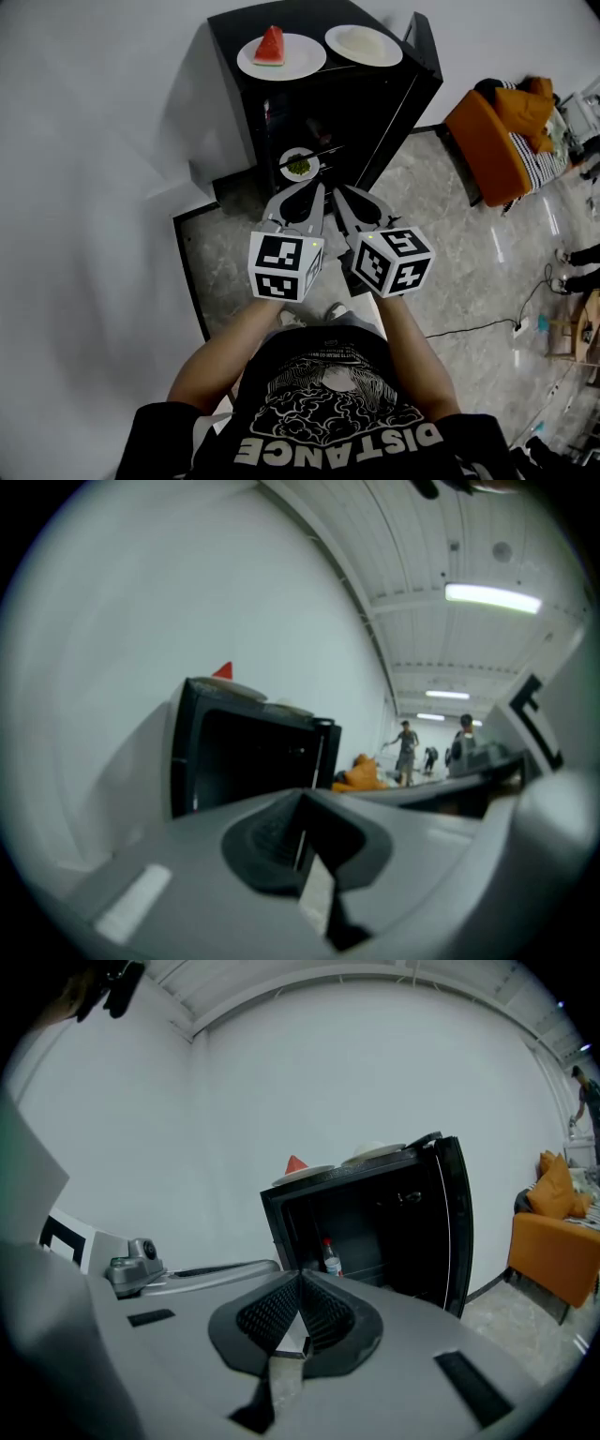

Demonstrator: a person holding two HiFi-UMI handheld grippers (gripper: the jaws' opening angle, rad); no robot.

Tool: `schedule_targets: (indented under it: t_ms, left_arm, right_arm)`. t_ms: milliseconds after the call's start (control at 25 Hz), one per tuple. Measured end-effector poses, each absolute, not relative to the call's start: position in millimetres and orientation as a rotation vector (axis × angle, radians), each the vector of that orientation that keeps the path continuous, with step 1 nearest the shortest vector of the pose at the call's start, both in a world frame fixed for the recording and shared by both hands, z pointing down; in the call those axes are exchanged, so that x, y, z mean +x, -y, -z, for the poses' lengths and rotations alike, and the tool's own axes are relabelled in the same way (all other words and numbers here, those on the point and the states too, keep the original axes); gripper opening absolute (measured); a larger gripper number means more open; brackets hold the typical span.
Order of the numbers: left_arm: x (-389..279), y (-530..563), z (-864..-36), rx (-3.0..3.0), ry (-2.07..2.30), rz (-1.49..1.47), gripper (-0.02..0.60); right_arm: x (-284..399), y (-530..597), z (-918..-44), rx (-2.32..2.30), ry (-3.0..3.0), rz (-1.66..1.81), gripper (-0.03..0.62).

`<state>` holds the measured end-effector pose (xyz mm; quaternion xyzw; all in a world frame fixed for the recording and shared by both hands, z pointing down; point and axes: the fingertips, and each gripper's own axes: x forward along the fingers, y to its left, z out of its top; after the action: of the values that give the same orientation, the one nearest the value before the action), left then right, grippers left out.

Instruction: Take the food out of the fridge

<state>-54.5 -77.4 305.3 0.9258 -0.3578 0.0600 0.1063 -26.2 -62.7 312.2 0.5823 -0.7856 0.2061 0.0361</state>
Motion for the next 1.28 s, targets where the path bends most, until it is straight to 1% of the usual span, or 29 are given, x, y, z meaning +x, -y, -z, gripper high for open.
schedule_targets:
  t_ms: [400, 720, 960, 1280]
  left_arm:
    - [-61, 92, -345, 2.597, 1.145, -0.129, 0.002]
    - [-53, 109, -396, 2.420, 1.297, -0.074, 0.002]
    - [-50, 101, -446, 2.261, 1.446, -0.009, 0.002]
    - [-55, 107, -513, 2.170, 1.548, 0.041, 0.003]
  right_arm:
    - [-14, 75, -357, 1.694, 2.471, -0.936, 0.006]
    - [6, 96, -412, 1.432, 2.482, -1.136, 0.006]
    - [17, 109, -478, 1.255, 2.478, -1.415, 0.008]
    - [19, 143, -579, 1.228, 2.435, -1.646, 0.008]
